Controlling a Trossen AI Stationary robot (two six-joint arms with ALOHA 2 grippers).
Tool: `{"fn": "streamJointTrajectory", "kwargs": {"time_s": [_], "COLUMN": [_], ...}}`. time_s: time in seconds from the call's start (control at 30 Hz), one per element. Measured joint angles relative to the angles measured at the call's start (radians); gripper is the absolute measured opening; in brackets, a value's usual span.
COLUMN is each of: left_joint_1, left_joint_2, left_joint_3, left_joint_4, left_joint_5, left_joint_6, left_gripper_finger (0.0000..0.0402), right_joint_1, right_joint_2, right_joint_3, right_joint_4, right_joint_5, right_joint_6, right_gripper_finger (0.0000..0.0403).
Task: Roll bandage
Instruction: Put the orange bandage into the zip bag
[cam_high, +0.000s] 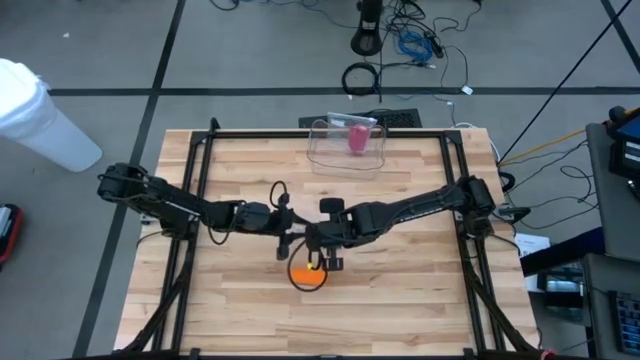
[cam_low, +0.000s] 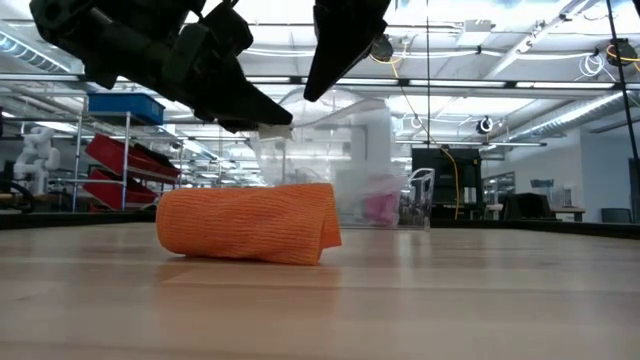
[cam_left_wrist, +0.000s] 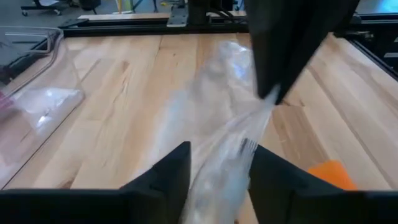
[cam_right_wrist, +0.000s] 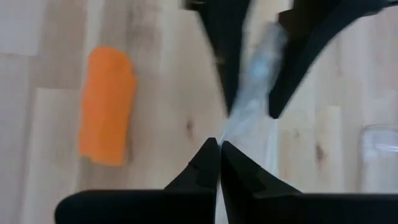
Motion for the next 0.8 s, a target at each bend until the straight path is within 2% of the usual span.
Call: {"fn": "streamJointTrajectory", "kwargs": {"time_s": [0.1, 0.3, 0.4, 0.53, 0.73, 0.8], "left_joint_1": [0.000, 0.000, -0.004, -0.022, -0.029, -0.029], "left_joint_2": [0.000, 0.000, 0.000, 0.000, -0.013, -0.021], "left_joint_3": [0.000, 0.000, 0.000, 0.000, 0.000, 0.000], "left_joint_4": [0.000, -0.002, -0.003, -0.002, -0.006, -0.007], "left_joint_5": [0.000, 0.049, 0.069, 0.072, 0.042, 0.020], "left_joint_6": [0.000, -0.002, -0.004, 0.019, 0.027, 0.045], "left_gripper_finger": [0.0112, 0.0029, 0.0006, 0.0025, 0.0107, 0.0135], "right_joint_1": [0.000, 0.000, 0.000, 0.000, -0.006, -0.007], "right_joint_2": [-0.001, -0.001, -0.001, -0.001, -0.001, -0.001], "right_joint_3": [0.000, 0.000, 0.000, 0.000, 0.000, 0.000], "right_joint_4": [-0.002, -0.014, -0.021, -0.046, -0.162, -0.167], "right_joint_5": [-0.045, -0.047, -0.043, -0.041, -0.044, -0.085], "right_joint_6": [0.000, 0.008, 0.025, 0.060, 0.140, 0.141], "right_gripper_finger": [0.0000, 0.0000, 0.0000, 0.0000, 0.0000, 0.0000]}}
